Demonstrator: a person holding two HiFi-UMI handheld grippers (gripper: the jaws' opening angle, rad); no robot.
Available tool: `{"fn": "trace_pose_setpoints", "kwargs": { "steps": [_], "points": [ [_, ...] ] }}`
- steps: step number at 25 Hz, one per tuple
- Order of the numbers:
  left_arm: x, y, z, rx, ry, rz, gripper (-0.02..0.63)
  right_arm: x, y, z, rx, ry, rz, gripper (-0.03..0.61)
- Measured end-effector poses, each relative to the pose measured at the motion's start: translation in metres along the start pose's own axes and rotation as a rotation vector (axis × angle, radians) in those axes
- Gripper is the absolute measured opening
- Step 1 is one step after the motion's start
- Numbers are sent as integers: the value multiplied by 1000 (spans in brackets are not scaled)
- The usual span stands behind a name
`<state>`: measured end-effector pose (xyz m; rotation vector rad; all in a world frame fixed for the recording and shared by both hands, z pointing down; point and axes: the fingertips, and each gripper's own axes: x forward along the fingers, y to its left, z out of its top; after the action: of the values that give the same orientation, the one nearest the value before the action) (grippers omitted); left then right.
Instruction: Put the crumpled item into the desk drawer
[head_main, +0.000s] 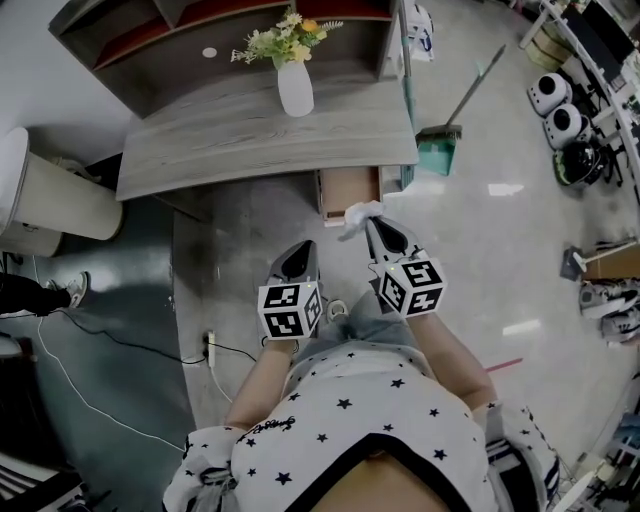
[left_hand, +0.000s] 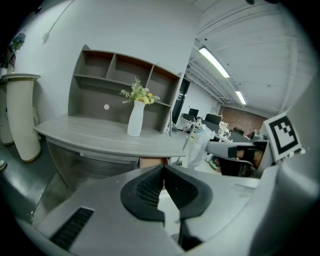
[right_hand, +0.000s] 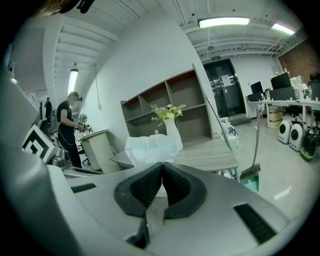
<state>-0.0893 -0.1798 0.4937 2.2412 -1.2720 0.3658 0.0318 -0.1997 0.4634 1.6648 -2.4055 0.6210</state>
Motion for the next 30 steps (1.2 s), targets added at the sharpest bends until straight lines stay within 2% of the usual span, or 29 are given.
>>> {"fn": "trace_pose_setpoints", "kwargs": {
  "steps": [8, 17, 30],
  "points": [
    [20, 12, -11, -32, 43, 15, 14, 39, -31, -29, 23, 73, -23, -5],
    [70, 29, -10, -59, 81, 54, 14, 98, -79, -51, 22, 149, -35, -5],
    [140, 52, -22, -106, 143, 97, 14, 170, -131, -121, -4, 345, -44, -5]
  ]
}}
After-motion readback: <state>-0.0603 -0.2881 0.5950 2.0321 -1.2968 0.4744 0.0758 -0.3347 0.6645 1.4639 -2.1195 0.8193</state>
